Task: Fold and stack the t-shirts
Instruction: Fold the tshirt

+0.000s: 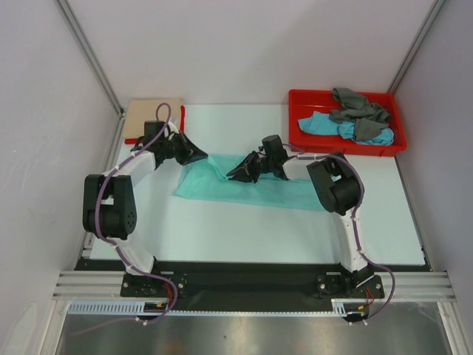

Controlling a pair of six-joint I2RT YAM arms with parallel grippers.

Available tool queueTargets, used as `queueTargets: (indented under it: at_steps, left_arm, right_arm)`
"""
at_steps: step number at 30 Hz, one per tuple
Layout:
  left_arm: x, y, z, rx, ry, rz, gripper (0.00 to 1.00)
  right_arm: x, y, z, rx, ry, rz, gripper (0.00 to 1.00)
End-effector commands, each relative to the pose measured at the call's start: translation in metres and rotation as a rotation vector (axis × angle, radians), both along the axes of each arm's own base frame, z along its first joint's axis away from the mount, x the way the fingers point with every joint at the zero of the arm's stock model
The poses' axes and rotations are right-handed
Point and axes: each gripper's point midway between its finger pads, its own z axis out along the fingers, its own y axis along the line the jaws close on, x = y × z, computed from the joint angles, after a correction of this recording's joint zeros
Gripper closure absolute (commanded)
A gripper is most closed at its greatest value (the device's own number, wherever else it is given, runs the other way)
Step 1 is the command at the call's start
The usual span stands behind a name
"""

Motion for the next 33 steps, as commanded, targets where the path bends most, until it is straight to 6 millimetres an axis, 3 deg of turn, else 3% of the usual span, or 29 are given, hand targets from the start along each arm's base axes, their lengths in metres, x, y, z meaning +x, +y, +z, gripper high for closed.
queueTargets:
  at_steps: [1, 8, 14, 24, 33]
  left_arm:
    - [0.013, -0.001, 0.016, -0.014, -0.063, -0.030, 1.00]
    - [0.013, 0.006, 0.008, 0.010, -0.042, -0.018, 0.99]
    - [-0.009, 0.014, 0.003, 0.049, -0.026, -0.015, 1.00]
    - [-0.058, 0.028, -0.044, 0.123, 0.098, -0.023, 1.00]
    - [-0.069, 0.034, -0.051, 0.167, 0.115, -0.021, 1.00]
  right_arm:
    - [0.019, -0.005, 0.013, 0.036, -0.037, -0.035, 0.77]
    - [0.022, -0.006, 0.011, 0.021, -0.055, 0.012, 0.77]
    - [0.005, -0.003, 0.006, -0.015, -0.064, 0.087, 0.75]
    - [-0.017, -0.008, -0.010, -0.085, -0.040, 0.157, 0.77]
    - [-0.025, -0.014, -0.020, -0.125, -0.045, 0.187, 0.76]
